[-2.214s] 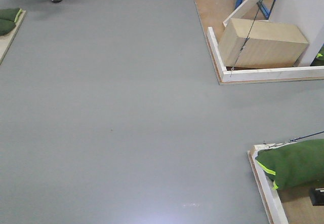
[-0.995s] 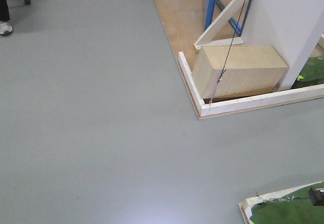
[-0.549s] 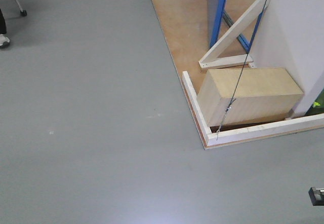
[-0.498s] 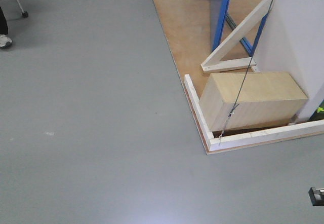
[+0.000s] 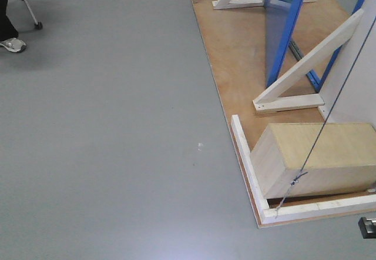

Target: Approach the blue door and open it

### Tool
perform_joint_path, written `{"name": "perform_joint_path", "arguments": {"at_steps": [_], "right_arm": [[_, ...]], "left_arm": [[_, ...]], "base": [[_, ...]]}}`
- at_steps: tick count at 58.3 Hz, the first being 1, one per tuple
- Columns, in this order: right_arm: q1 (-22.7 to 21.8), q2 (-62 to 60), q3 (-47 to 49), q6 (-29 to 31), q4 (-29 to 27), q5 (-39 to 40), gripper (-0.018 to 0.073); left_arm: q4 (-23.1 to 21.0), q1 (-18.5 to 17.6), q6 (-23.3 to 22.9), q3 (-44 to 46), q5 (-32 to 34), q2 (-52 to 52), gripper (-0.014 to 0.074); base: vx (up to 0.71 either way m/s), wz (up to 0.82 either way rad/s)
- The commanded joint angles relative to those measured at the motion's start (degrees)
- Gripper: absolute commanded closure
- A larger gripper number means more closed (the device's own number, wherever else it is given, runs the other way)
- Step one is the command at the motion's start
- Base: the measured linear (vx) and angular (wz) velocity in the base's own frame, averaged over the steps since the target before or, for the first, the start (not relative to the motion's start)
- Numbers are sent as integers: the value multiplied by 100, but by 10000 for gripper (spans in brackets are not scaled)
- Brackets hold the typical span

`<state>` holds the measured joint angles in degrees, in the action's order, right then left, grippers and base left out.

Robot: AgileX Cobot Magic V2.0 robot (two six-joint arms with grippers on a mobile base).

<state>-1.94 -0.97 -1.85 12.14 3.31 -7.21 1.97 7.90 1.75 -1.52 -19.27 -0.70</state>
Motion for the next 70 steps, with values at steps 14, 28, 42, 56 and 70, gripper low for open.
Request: {"name": "perform_joint_path", "arguments": {"at_steps": [14,28,42,56,70], "right_arm": [[-43,-63,-96,37,45,473,557],[-43,-63,-96,37,45,473,557],[-43,-63,-96,37,45,473,557],[-49,-63,-96,37,45,473,557],[-49,-63,-96,37,45,473,557]], "left_arm": [[-29,-33,-13,-24,494,-95,526],[-29,-33,-13,-24,494,-95,526],[-29,-33,-13,-24,494,-93,526],[-29,-33,-13,-24,494,-93,526],[-29,-33,-13,-24,494,-93,526]], "base": [[42,7],[42,8],[41,10],[41,10],[42,10]]}}
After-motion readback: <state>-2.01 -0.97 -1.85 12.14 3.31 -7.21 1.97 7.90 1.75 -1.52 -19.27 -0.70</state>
